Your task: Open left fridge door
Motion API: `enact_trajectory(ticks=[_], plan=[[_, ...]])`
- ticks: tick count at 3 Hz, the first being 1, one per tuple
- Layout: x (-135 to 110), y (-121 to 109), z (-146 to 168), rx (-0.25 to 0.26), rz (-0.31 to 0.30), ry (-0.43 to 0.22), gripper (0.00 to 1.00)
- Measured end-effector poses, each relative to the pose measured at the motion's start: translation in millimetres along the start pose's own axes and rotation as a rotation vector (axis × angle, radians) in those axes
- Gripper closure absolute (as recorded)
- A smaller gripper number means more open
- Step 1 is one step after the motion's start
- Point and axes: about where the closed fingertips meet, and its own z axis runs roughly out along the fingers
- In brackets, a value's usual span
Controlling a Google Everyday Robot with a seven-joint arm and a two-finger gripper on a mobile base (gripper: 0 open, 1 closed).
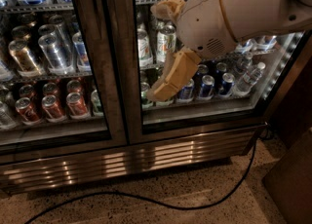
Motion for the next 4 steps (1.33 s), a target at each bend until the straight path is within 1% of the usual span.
enact_trajectory(ticks=[1,2,3,4], plan=[[0,0,0,0.000,0.000,0.000,0.00],[-14,-11,16,0.040,-0.045,-0.054,0.00],[-34,-28,42,0.085,-0.098,-0.112,0.00],[-46,-37,62,0.104,-0.116,-0.140,0.04]])
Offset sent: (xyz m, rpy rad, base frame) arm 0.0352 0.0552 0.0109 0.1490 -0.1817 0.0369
